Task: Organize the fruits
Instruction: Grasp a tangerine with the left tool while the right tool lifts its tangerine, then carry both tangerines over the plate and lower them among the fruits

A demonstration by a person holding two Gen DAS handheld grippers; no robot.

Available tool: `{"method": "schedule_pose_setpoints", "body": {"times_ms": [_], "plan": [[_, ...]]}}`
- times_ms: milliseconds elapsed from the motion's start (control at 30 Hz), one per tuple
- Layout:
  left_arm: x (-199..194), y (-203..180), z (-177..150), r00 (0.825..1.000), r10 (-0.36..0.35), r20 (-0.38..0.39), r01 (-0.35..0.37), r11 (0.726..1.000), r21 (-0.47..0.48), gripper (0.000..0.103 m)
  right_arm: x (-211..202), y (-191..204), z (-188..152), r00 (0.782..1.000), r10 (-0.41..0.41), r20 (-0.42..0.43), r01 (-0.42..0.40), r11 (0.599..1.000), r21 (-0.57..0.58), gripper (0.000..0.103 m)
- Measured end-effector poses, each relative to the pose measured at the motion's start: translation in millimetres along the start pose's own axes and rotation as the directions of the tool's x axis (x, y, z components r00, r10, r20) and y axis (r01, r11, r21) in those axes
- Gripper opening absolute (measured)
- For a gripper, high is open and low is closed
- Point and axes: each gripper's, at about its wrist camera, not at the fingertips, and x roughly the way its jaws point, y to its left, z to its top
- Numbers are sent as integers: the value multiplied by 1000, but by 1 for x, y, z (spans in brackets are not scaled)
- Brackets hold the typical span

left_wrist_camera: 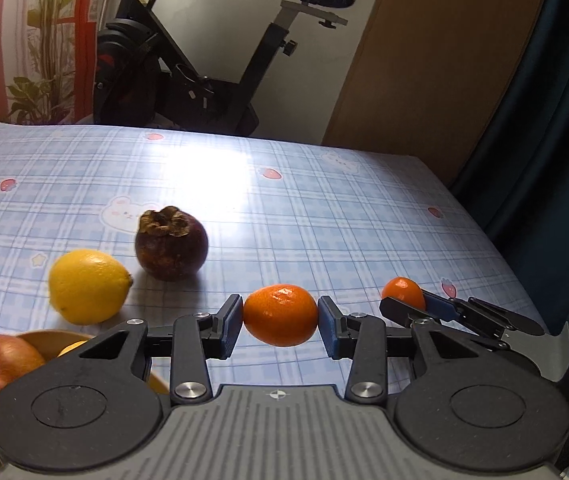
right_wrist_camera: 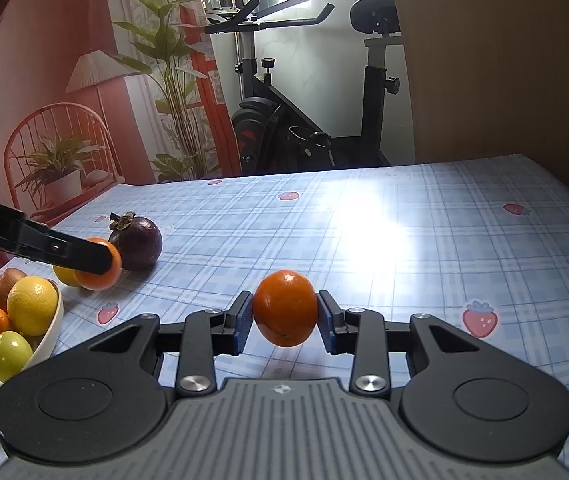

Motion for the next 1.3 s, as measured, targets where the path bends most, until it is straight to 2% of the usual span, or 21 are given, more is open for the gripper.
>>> {"method": "schedule_pose_setpoints", "body": {"times_ms": [167,300,433,600,700,833,1100,1300], "plan": [[-34,25,-11,999,36,33,-35,999,-21,43,1,1,1,1000,-9,-11,9,1000,-7,37],[-58,47,-18,998,45,54,-41,997,-72,43,5,13,3,998,-26,-51,25,1000,-14,37],[-78,71,-25,994,93,63,-85,989,-119,43,-2,41,4,998,61,-29,-60,998,18,37],[-99,104,-29,985,153,81,-137,974,-179,43,-4,102,11,983,183,-27,-185,980,-70,37],[-106,116,-31,982,163,90,-142,968,-206,43,1,132,15,973,227,-41,-230,967,-113,37],[-111,120,-37,984,152,90,-132,971,-198,43,11,153,11,967,243,-75,-252,959,-133,37],[-112,125,-53,985,143,97,-124,975,-184,43,25,162,-2,962,232,-143,-252,957,-142,37],[-111,124,-53,986,139,94,-121,977,-175,43,28,167,-4,955,246,-167,-271,951,-151,37]]}}
